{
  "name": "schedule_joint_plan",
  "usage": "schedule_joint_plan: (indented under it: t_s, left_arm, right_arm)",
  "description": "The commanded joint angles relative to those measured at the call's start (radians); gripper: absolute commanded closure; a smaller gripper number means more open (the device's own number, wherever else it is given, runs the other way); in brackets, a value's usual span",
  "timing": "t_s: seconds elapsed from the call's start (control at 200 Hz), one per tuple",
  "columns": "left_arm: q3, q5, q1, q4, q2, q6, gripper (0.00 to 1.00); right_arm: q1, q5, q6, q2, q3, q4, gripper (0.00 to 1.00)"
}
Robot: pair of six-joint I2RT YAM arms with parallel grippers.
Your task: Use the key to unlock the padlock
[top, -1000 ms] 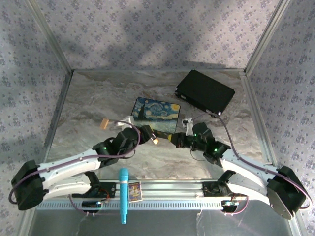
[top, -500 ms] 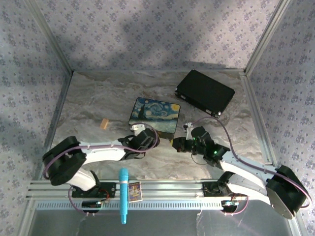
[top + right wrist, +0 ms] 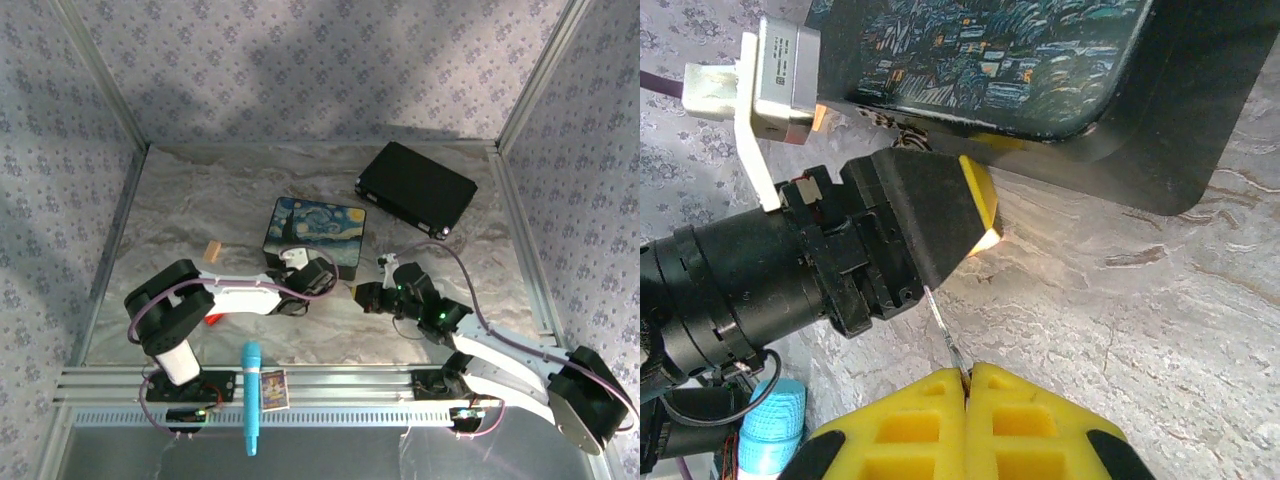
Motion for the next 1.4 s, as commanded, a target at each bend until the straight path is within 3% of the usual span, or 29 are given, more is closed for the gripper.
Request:
schedule_joint_plan:
  t_s: [0.0, 0.265, 0.42, 0.66, 0.86, 1.239, 1.394]
  left_arm:
    - [0.017, -0.041, -0.021, -0.092, -0.008, -0.012, 0.55]
    - [-0.072, 0.029, -0.023, 0.062, -0.046, -0.009, 0.62]
    - [-0.029, 0.049, -0.018, 0.02, -0.013, 0.012, 0.63]
    - [-0.003, 0.117, 0.001, -0.017, -0.019, -0.034, 0.77]
    - [-0.013, 0.235, 0.034, 0.003, -0.065, -0.159, 0.85]
    - [-0.021, 0.289, 0.037, -0.015, -0.126, -0.422, 0.96]
    - [-0.086, 0.317, 0.037, 0.126, -0.129, -0.546, 0.98]
  right_arm:
    - [-0.003, 0.023, 0.006, -0.017, -0.013, -0.014, 1.0]
    - [-0.004, 0.004, 0.014, 0.029, -0.015, 0.039, 1.0]
    - [0.002, 0.0, 0.019, 0.052, -0.016, 0.058, 1.0]
    - [-0.002, -0.022, 0.022, 0.083, -0.043, 0.095, 1.0]
    - [-0.097, -0.207, 0.055, 0.255, -0.122, 0.385, 1.0]
    - [-0.089, -0.246, 0.076, 0.344, -0.098, 0.505, 1.0]
    - [-0.099, -0.286, 0.127, 0.404, -0.101, 0.604, 1.0]
